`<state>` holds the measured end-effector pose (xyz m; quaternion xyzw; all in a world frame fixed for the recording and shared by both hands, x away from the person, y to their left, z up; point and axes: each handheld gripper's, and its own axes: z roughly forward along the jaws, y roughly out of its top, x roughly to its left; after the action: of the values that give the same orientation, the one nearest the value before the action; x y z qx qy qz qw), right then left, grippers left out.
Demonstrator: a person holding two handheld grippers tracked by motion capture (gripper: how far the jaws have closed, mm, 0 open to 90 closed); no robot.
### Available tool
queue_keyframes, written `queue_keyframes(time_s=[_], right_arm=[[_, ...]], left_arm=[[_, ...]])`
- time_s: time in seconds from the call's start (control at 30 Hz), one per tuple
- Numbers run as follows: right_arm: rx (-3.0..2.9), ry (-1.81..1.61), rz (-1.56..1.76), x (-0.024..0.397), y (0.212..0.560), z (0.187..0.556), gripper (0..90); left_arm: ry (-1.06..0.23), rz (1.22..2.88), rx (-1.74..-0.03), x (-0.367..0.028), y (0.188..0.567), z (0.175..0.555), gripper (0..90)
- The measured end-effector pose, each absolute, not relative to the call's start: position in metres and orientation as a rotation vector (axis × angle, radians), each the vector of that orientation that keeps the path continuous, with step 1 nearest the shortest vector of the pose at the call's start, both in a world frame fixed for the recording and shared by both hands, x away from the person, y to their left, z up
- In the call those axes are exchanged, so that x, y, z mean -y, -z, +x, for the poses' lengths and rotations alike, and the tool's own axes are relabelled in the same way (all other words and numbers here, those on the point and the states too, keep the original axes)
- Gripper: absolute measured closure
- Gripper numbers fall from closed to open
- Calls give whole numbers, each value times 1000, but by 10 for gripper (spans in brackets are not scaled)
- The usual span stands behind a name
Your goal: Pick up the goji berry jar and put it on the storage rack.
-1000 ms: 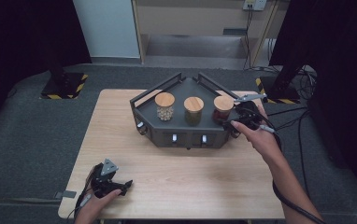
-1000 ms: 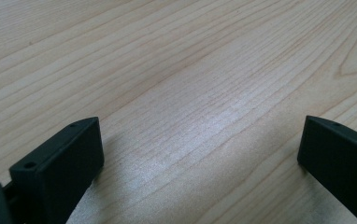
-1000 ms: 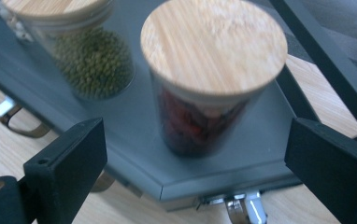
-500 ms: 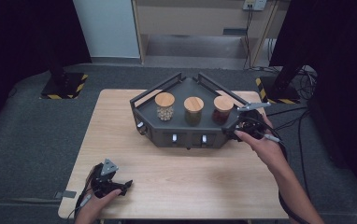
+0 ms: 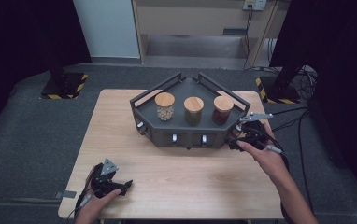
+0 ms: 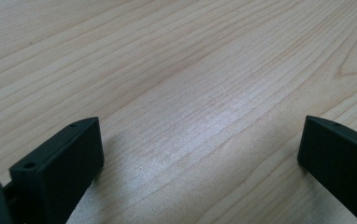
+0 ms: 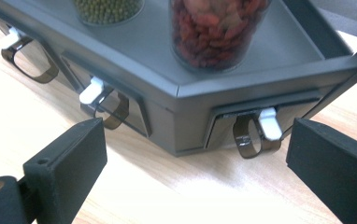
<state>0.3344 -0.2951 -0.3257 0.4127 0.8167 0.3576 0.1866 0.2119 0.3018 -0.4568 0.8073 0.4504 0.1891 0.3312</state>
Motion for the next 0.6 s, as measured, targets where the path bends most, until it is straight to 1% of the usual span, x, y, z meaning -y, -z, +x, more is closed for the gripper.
queue_keyframes(time_s=[0.6], right_arm=[[-2342, -991, 1143, 288, 353, 320, 53]], left_arm=[[-495, 2110, -1178, -302, 457, 212, 0]])
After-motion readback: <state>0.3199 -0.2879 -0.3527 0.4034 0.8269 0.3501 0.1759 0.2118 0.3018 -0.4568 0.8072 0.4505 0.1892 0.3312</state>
